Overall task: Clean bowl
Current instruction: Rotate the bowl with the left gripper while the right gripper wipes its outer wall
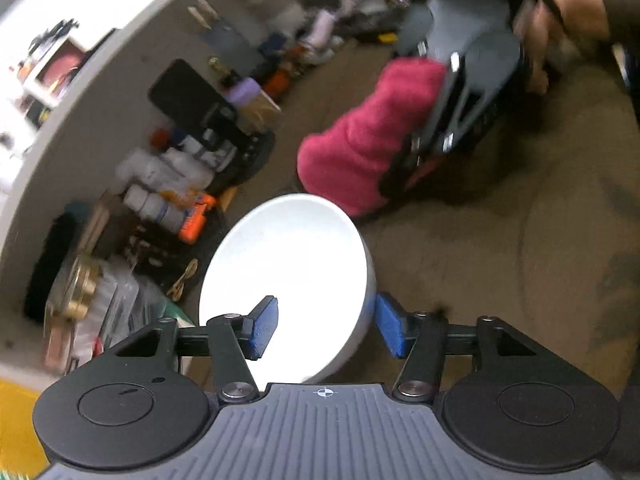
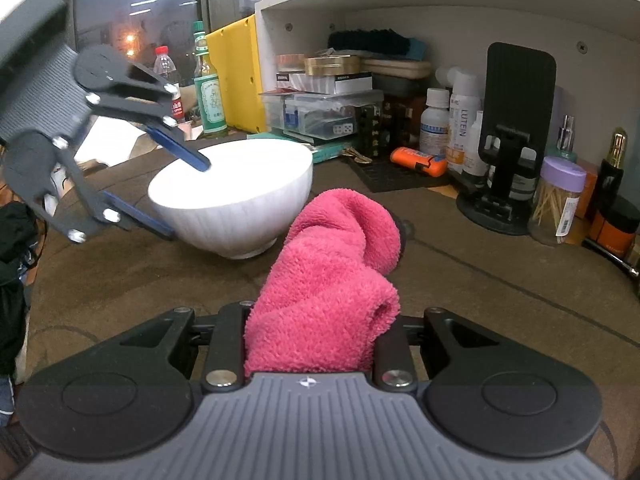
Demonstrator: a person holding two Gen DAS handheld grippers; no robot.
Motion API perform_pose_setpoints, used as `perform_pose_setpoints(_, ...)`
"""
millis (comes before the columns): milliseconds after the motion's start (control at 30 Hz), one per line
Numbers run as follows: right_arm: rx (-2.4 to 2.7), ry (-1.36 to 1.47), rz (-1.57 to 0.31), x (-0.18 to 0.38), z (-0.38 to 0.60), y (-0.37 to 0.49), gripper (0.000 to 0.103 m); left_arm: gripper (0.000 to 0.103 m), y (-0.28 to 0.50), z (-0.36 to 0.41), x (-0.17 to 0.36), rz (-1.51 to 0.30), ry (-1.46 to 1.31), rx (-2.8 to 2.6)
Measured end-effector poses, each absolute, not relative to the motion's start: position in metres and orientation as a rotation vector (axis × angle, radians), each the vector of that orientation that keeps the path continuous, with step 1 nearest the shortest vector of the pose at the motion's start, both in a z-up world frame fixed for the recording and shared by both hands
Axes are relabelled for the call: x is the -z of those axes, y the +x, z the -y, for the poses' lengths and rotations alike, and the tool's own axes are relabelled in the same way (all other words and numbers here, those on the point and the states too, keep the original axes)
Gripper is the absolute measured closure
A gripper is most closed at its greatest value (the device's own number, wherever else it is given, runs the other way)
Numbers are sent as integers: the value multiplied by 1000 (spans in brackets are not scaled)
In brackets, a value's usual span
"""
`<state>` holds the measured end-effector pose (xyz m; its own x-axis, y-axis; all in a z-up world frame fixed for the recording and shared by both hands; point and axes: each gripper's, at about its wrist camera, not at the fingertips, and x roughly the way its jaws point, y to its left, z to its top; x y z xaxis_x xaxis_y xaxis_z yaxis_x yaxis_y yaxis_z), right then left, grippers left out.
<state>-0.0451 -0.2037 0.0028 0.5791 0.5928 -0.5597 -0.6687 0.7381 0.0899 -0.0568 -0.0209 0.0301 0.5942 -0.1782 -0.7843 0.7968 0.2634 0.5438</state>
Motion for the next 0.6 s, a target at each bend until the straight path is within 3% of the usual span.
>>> perform_pose_setpoints(67, -736, -156, -591, -4, 201, -45, 76, 67, -48, 24, -15, -730, 1156, 647)
perform_pose_setpoints(133, -723, -172, -571, -6, 198, -43, 76, 82, -42, 24, -12, -783, 1082, 615)
perform_pose_setpoints(233, -697, -202, -545, -10, 188, -33, 76, 88, -37, 28, -17, -821, 965, 579)
perform_pose_setpoints(400, -662, -224, -505, -14, 176, -15, 76, 93, -45, 31, -47, -828, 641, 661)
perform_pose_setpoints(600, -931, -407, -452, -17, 173, -57, 78, 92, -61, 48, -56, -790, 585, 672)
